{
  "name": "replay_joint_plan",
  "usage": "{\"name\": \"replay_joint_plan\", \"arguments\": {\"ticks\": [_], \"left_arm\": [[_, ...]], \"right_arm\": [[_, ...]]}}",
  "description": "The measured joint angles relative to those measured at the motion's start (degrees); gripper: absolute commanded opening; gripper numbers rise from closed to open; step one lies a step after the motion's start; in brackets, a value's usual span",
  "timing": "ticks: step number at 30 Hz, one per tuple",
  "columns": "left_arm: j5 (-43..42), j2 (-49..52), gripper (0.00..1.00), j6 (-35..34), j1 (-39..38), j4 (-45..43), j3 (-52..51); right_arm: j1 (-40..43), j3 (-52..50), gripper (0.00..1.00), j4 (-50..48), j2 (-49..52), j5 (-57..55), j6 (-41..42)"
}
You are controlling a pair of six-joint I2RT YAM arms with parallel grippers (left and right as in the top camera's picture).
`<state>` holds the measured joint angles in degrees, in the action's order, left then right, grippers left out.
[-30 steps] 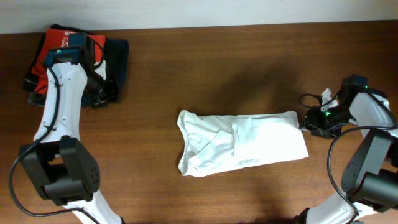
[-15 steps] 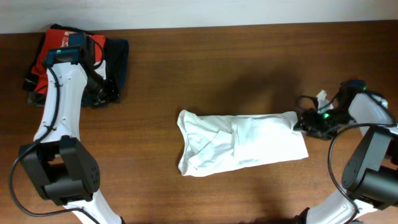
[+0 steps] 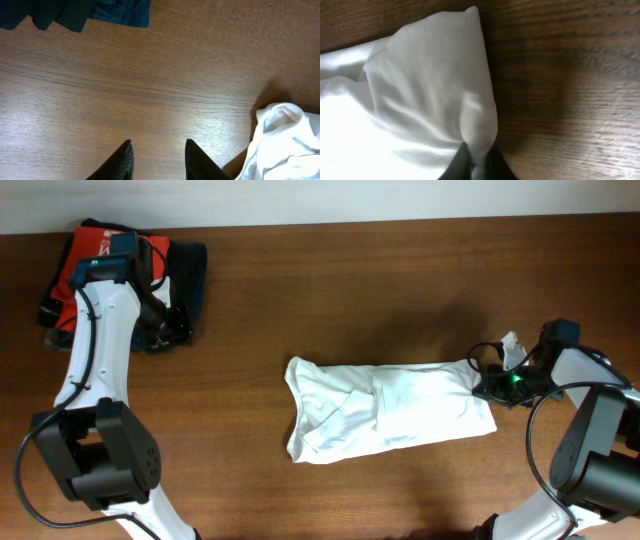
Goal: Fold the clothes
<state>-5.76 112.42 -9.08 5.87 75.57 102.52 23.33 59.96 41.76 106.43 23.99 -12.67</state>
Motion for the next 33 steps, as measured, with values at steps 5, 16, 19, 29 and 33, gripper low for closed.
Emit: {"name": "replay_joint_plan", "arguments": {"ticks": [5,16,19,29,33], "left_arm": [[0.0,0.0,0.34,0.0,0.0,0.0,0.0],[0.0,0.0,0.34,0.0,0.0,-0.1,0.0],[0.0,0.0,0.34,0.0,0.0,-0.1,0.0],[0.0,0.0,0.34,0.0,0.0,-0.1,0.0],[0.0,0.0,0.34,0.0,0.0,0.0,0.0]], "right_arm": [[0.2,6.3,0.04,9.8,1.2,-1.2,0.1],[-11.5,47.0,0.04,44.4,1.2,-5.1,0.9],[-21.1,43.0,0.04,43.7,1.2,-5.1,3.5],[-39.0,13.9,0.58,13.9,1.6,-1.9,19.0],[-37.7,18.8,0.64,21.0,1.6,5.8,16.2]]}}
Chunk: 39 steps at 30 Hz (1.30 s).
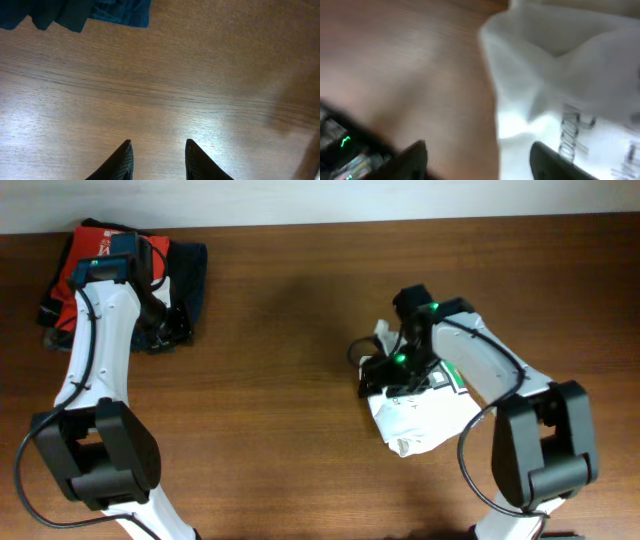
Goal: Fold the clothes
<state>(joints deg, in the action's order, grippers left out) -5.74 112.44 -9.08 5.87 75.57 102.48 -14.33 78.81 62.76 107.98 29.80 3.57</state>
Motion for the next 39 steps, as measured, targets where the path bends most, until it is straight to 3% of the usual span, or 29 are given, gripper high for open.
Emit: {"name": "replay_joint_plan", "arguments": {"ticks": [1,2,4,7,8,10,12,15,18,25,31,34,37,39], "left_arm": [[-0.1,0.0,0.12,0.0,0.0,0.1,0.0],[0.0,0.0,0.0,0.0,0.0,0.0,0.0],[-1.3,0.0,0.0,-0.1,0.0,-0.3,0.0],[-9.1,0.0,0.0,2.7,-0.7,-4.5,-0.6],[-18.4,0.0,0.0,6.0,-3.2,-6.6,-1.6],[-24.3,0.1,0.0,9.6,-8.2,-9.2,-2.3],[-29.3,0.1,0.01,11.8,-17.1,-13.0,-2.4],[-30.1,1.0,0.0,8.7,-27.9,-24.6,-2.7],[-32.6,5.5,0.01,5.8,-32.2,-30.3,-2.6],[-42.4,18.8,0.01,4.5,-39.2,-40.0,-2.8],[-36.8,24.6,0.0,4.3,-40.0,-41.6,-2.0],[-33.3,24.5,0.0,4.3,-40.2,-42.2,-0.5],[-28.0,24.9,0.0,5.4,-39.6,-34.0,7.2],[-25.5,24.1,0.09,6.1,-38.5,-30.1,15.3]], "right_arm": [[1.5,3.6,0.34,5.2,0.0,1.2,-1.6],[2.5,5.4,0.05,7.6,-0.4,1.6,-3.1],[6.6,9.9,0.04,13.4,-2.1,2.7,-4.5],[8.8,6.7,0.04,13.8,-3.0,2.7,-5.3],[9.1,3.6,0.04,13.0,-2.9,2.8,-5.5],[11.3,1.9,0.04,12.2,-2.9,3.3,-5.6],[19.1,1.7,0.04,12.3,-2.9,3.5,-6.7],[26.3,1.6,0.04,13.4,-2.9,3.5,-8.8],[30.9,-0.2,0.04,11.9,-2.9,3.5,-11.0],[37.2,-16.2,0.04,-1.3,-2.9,5.5,-10.7],[37.2,-26.6,0.04,-16.3,-4.2,2.1,-1.8],[37.2,-26.8,0.04,-16.4,-4.5,2.1,-0.5],[37.2,-21.9,0.04,-9.6,-3.6,5.4,-0.8],[37.2,-14.4,0.05,-4.8,-3.3,9.8,-2.2]]}}
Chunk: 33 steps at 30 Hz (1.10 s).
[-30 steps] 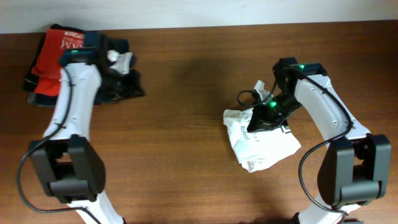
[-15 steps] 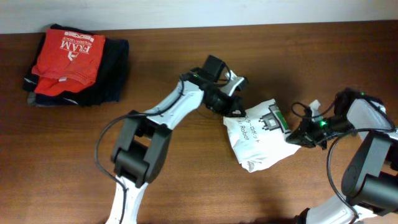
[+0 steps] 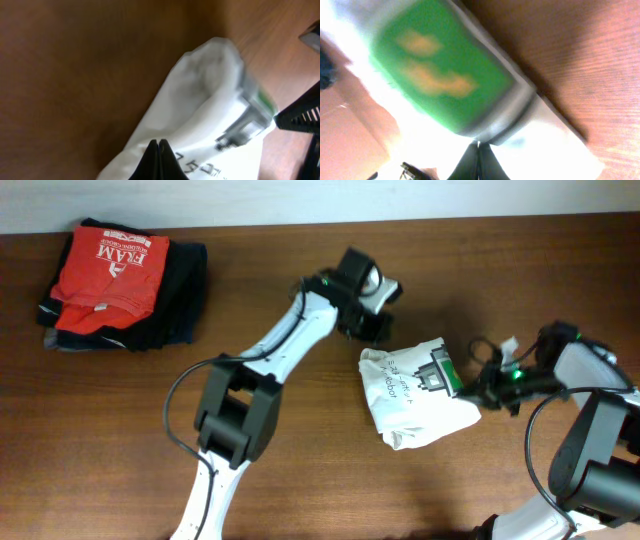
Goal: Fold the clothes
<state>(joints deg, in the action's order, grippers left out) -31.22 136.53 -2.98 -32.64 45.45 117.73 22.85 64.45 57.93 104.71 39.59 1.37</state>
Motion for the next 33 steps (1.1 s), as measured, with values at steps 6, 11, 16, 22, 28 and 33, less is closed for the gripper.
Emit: {"name": "replay_joint_plan", "arguments": {"ticks": [6,11,16,22,28,33], "left_arm": [[-7.1,-7.7,0.01,1.1,0.5,11.6,5.5],[-20.5,-2.9,0.0,4.9,0.5,13.4,-4.7],[-26.1,-2.0,0.0,9.3,-1.2,13.6,-11.4],[-26.5,-2.0,0.01,10.3,-5.1,13.2,-16.4],[-24.2,-2.1,0.01,9.3,-6.3,0.8,-27.9],[-24.3,-4.0,0.01,7.4,-6.3,-2.3,-32.6]], "right_arm": [[0.0,6.7,0.04,-5.6,0.7,7.7,-10.8],[-4.0,6.6,0.04,-13.9,8.3,13.7,-13.1],[-10.7,6.5,0.04,-20.2,9.2,18.3,-15.0],[-11.3,6.5,0.04,-22.7,9.6,12.2,-15.1],[-11.3,6.5,0.04,-26.1,17.6,12.5,-15.1],[-11.2,6.6,0.04,-27.6,18.4,14.1,-15.1]]}}
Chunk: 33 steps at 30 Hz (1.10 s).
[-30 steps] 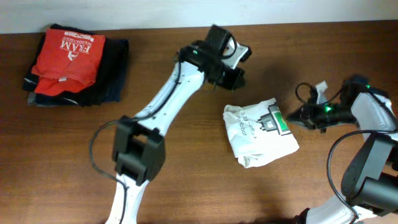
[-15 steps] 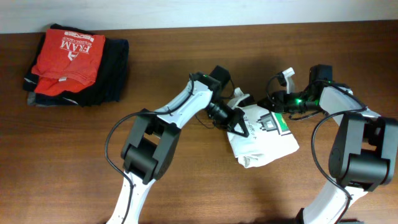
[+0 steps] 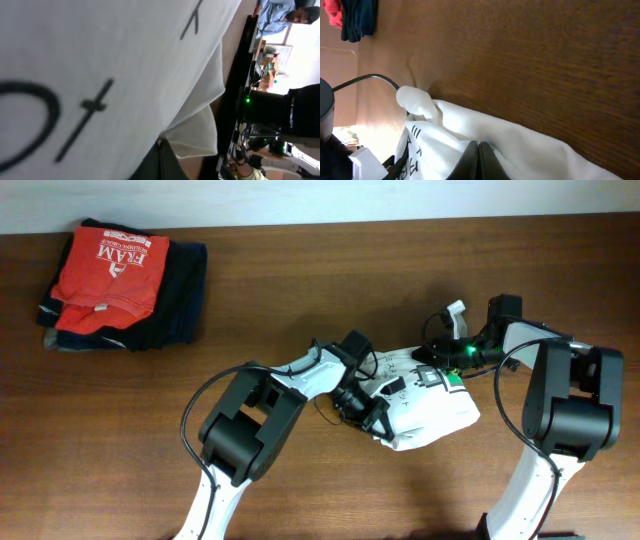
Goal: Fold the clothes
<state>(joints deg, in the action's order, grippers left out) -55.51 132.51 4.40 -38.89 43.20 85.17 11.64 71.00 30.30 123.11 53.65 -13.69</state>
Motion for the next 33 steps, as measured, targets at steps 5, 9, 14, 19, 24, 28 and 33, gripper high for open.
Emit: {"name": "replay_joint_plan", "arguments": {"ticks": [5,9,14,19,24,28,33], "left_arm": [[7.8,-2.1,0.04,-2.2,0.6,6.1,4.1],[28.2,-14.8,0.42,-3.0,1.4,7.5,15.9],[43.2,-18.1,0.65,3.4,3.1,5.0,18.0],[45.9,-8.4,0.7,14.7,3.5,-0.3,17.6],[43.4,-3.8,0.7,24.4,3.6,4.2,17.4],[38.1,-2.5,0.86,28.3,4.0,3.5,17.4],[27.9,-2.4,0.87,30.0,9.9,2.7,17.4]], "right_arm": [[0.0,9.0,0.17,10.0,-0.1,2.0,0.0],[1.0,31.6,0.62,26.6,-2.6,2.8,0.0],[11.7,42.8,0.99,42.9,-5.4,-4.9,1.2],[14.3,42.8,0.98,43.2,-5.3,-20.3,1.3],[14.3,42.8,0.98,43.2,-5.3,-27.3,1.3],[14.3,42.8,0.98,43.2,-5.3,-28.2,1.2],[14.3,42.8,0.98,43.2,-5.3,-28.3,1.3]]}}
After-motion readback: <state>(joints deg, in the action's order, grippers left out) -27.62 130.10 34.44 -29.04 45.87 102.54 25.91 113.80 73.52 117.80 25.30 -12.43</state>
